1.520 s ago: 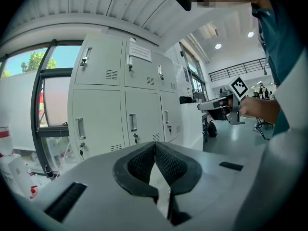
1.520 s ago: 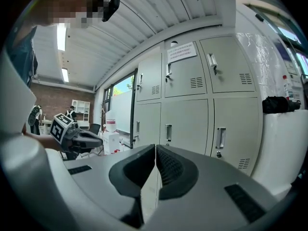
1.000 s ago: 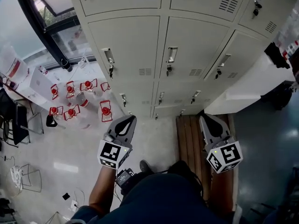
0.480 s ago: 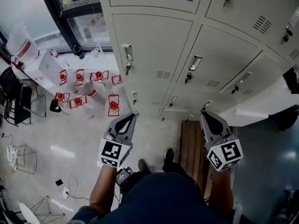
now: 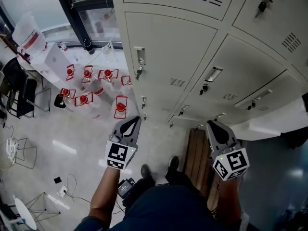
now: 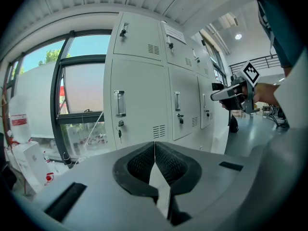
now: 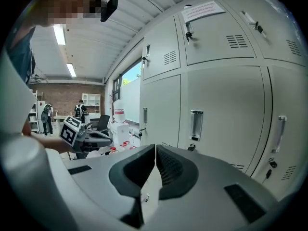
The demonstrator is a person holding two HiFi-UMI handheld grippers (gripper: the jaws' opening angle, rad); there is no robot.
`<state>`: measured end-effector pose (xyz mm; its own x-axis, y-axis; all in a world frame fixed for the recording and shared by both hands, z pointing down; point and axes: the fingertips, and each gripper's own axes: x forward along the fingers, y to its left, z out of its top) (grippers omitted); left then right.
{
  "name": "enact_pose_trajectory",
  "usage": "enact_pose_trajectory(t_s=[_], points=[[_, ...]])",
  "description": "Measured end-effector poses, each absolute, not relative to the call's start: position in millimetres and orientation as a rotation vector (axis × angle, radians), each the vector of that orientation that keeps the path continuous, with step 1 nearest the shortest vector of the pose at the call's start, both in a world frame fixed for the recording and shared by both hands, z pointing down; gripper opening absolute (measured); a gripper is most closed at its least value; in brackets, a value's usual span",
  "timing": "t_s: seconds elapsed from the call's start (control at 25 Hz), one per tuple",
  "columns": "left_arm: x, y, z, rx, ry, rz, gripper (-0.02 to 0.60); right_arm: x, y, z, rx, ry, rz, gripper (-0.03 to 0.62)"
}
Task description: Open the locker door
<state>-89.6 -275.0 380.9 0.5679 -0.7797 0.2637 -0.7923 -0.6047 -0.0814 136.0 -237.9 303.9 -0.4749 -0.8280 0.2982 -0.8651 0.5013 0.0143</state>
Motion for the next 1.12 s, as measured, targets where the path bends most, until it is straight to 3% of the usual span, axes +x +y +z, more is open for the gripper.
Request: enact_pose_trajectory(t_s=[1.12], points=[[-110.7, -413.5, 640.6, 2.442, -1.526, 0.583, 0.018, 146.9, -302.4, 500.2, 1.295, -2.364, 0.434, 0.037]])
